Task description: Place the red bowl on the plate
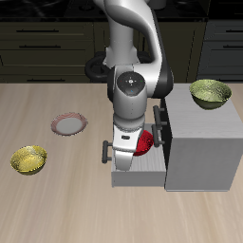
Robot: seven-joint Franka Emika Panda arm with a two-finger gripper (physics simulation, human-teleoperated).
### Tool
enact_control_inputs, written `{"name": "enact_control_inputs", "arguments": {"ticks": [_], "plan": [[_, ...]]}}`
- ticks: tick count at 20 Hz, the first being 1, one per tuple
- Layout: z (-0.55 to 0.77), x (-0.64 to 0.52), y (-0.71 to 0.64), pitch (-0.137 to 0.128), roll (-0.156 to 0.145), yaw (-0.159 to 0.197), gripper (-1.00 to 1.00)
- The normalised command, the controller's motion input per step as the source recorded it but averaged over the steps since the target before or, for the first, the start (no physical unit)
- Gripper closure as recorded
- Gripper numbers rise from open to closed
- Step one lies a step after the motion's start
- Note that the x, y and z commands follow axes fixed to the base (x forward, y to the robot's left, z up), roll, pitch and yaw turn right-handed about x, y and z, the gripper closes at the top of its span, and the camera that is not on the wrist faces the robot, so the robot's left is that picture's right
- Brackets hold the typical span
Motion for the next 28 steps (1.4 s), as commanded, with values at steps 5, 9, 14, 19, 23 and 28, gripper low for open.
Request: {"name": "enact_control_inputs", "arguments": {"ticks": [5,9,14,19,23,28], "plan": [[-0.03,-0.05,0.00,0.011,0.004,0.001,1.00],[-0.02,-0.03,0.03,0.014,0.003,-0.017,1.00],[0.14,-0.04,0.01,-0.024,-0.004,-0.029,1.00],[0.19,-0.08,-0.06,-0.027,-0.014,-0.011,1.00],[0.34,-0.11,-0.10,-0.051,-0.024,-0.021,1.00],[0.31,-0.12,-0.14,-0.036,-0.020,-0.037,1.00]]}}
